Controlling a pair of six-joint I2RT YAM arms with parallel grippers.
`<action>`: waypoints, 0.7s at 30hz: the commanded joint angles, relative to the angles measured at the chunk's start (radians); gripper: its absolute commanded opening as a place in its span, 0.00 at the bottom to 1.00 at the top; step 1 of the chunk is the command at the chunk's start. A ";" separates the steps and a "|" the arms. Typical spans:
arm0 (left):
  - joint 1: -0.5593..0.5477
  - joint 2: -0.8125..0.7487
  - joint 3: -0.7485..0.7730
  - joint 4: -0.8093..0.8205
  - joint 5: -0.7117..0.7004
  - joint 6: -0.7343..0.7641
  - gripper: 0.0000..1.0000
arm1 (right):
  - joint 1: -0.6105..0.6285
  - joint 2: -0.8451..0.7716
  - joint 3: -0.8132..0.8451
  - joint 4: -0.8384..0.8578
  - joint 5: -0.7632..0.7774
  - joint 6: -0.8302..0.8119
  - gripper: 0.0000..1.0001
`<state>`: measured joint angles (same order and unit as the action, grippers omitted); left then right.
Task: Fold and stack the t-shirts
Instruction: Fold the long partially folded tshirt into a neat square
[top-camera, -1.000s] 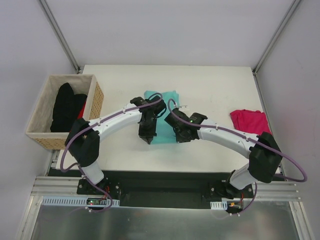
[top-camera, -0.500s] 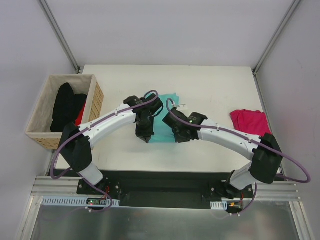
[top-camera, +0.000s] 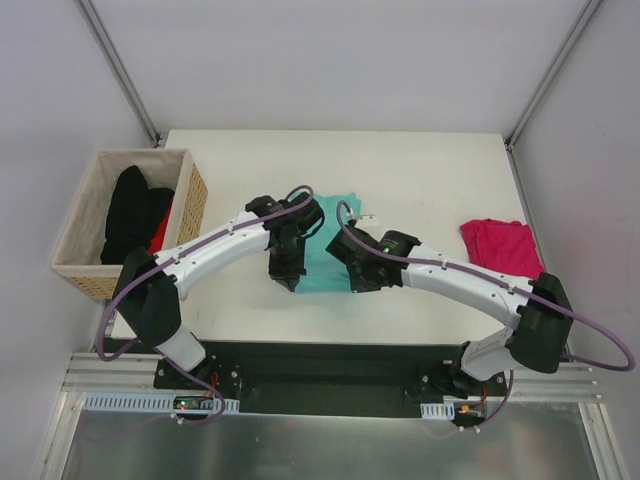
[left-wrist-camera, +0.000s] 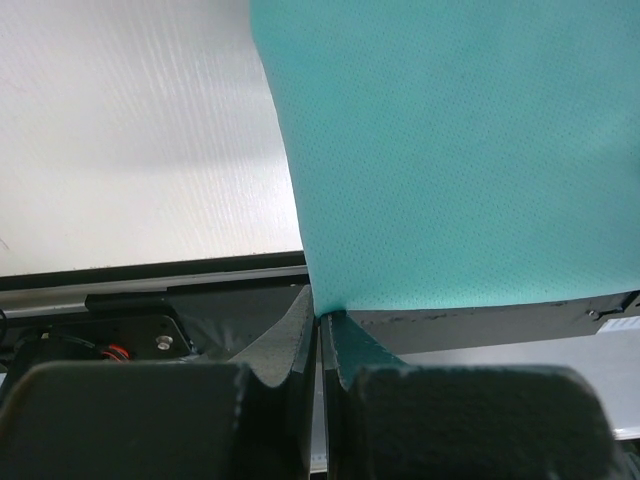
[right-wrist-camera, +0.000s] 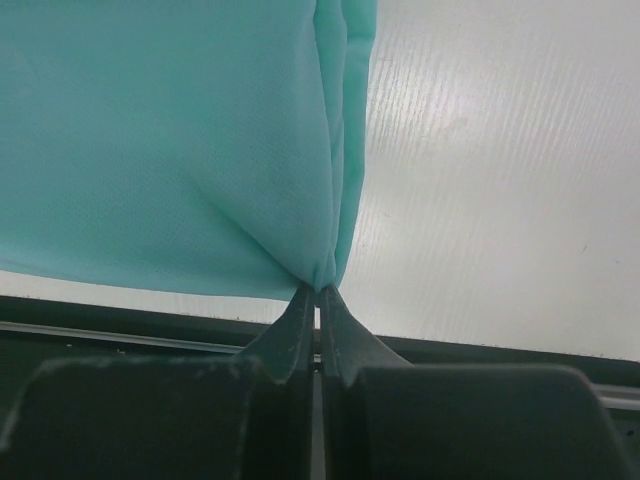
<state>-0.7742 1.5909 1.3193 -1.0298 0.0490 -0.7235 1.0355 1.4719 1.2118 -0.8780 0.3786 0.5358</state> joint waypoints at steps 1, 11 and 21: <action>-0.016 -0.051 -0.014 -0.050 0.011 -0.022 0.00 | 0.017 -0.047 -0.005 -0.085 0.017 0.041 0.01; -0.020 -0.034 0.055 -0.067 -0.032 -0.008 0.00 | 0.037 -0.019 0.051 -0.131 0.074 0.032 0.01; -0.019 0.027 0.268 -0.125 -0.120 0.056 0.00 | 0.037 0.014 0.184 -0.182 0.213 -0.039 0.01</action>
<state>-0.7925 1.5990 1.4979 -1.0836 -0.0067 -0.7063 1.0710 1.4830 1.3224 -0.9867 0.4923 0.5339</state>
